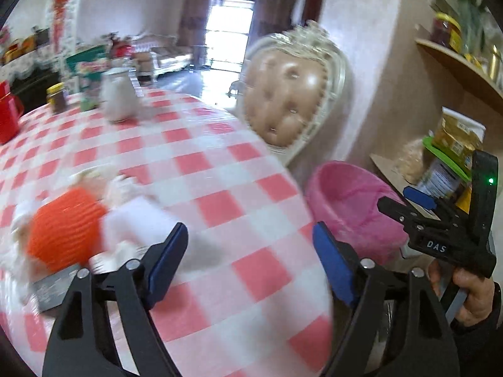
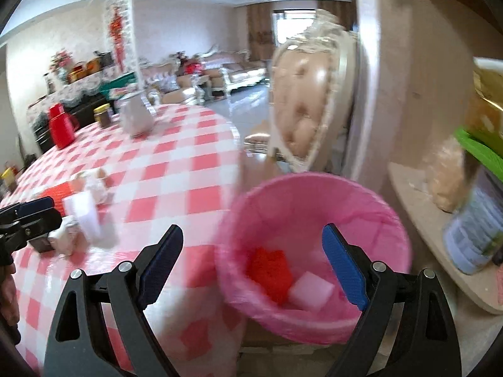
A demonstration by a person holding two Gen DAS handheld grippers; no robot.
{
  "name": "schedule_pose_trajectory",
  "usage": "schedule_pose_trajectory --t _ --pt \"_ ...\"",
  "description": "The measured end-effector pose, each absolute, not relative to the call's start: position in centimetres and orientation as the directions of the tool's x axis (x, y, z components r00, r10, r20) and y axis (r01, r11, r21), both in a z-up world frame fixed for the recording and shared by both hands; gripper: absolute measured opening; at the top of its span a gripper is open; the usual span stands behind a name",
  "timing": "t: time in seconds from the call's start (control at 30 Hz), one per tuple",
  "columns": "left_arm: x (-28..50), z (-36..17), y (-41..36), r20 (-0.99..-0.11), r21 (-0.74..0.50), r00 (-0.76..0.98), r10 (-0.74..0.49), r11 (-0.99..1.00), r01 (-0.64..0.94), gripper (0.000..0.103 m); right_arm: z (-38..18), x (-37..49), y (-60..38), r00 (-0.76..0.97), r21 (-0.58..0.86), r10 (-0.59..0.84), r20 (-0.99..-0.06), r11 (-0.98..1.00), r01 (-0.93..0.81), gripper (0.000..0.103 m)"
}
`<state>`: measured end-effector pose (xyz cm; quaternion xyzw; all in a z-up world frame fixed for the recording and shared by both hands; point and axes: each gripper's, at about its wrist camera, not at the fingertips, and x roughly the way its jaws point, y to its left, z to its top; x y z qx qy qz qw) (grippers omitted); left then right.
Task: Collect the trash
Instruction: 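Move both open tools back over the table toward the remaining trash, then grasp the crumpled white plastic with the left tool while the right tool grasps a foam block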
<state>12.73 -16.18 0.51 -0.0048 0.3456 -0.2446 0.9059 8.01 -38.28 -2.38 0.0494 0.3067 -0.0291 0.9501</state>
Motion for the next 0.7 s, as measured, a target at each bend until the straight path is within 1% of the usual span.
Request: schedule_pose_trajectory --t 0.1,0.43,0.7 --pt "12.3 0.5 -13.3 -0.617 -0.17 0.673 -0.408 0.904 0.393 0.071 -2.2 8.8 -35.7 0.814 0.072 0.009 -0.58 0.997 0.04 0.085" --pt "11.5 0.8 -3.8 -0.6 -0.167 0.748 -0.283 0.959 0.229 0.071 -1.8 10.6 -29.7 0.803 0.076 0.106 -0.587 0.994 -0.075 0.085" --pt "12.4 0.4 1.2 -0.61 -0.171 0.766 -0.203 0.978 0.122 0.066 -2.0 12.4 -26.1 0.786 0.085 0.158 -0.598 0.987 -0.134 0.085"
